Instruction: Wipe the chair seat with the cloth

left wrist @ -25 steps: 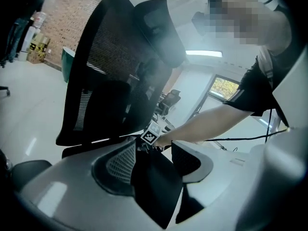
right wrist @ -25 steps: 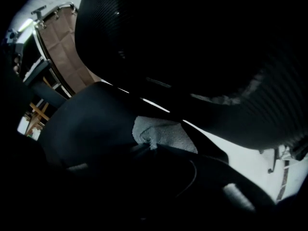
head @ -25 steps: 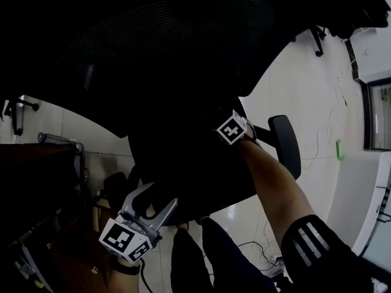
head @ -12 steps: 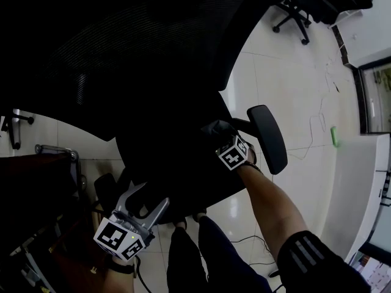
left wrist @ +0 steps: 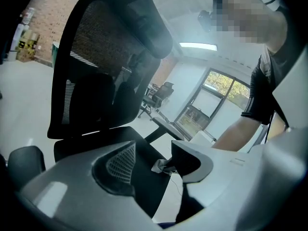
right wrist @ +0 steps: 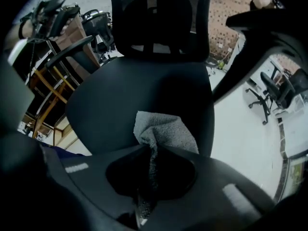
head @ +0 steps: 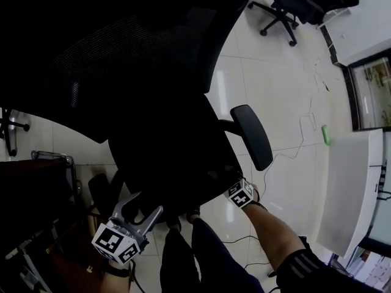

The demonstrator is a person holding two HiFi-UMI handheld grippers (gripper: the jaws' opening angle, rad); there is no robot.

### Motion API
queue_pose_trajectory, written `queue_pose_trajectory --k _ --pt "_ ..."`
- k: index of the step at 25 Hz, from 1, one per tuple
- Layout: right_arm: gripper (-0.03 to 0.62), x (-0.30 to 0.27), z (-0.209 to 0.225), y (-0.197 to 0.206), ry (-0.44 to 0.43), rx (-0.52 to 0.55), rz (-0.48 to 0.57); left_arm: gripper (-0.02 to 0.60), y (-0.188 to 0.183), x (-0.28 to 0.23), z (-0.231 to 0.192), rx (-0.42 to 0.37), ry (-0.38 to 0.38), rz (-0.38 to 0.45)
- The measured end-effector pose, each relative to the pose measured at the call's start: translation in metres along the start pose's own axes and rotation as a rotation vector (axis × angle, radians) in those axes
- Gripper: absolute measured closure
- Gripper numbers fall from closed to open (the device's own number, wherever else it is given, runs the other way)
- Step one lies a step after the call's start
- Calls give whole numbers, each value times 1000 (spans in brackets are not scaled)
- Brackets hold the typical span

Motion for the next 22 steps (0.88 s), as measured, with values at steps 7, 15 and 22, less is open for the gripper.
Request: queue_pose_trajectory --k 7,15,22 --pt "574 33 -14 3 -36 -131 55 327 0 16 21 2 8 -8" --pt "574 167 -22 -104 -62 -161 433 327 -36 58 57 -36 20 52" --pt "574 327 -94 -147 -216 -290 695 327 -79 124 119 -118 87 112"
Point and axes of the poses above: the fingertips, and each gripper's own axes: x backward along the fingers, z to its right, y out of its underside, the point moved 4 cm from there along x, backward along the fingers, and after that the axes turned 5 degrees about -z, right-handed, at the moved point
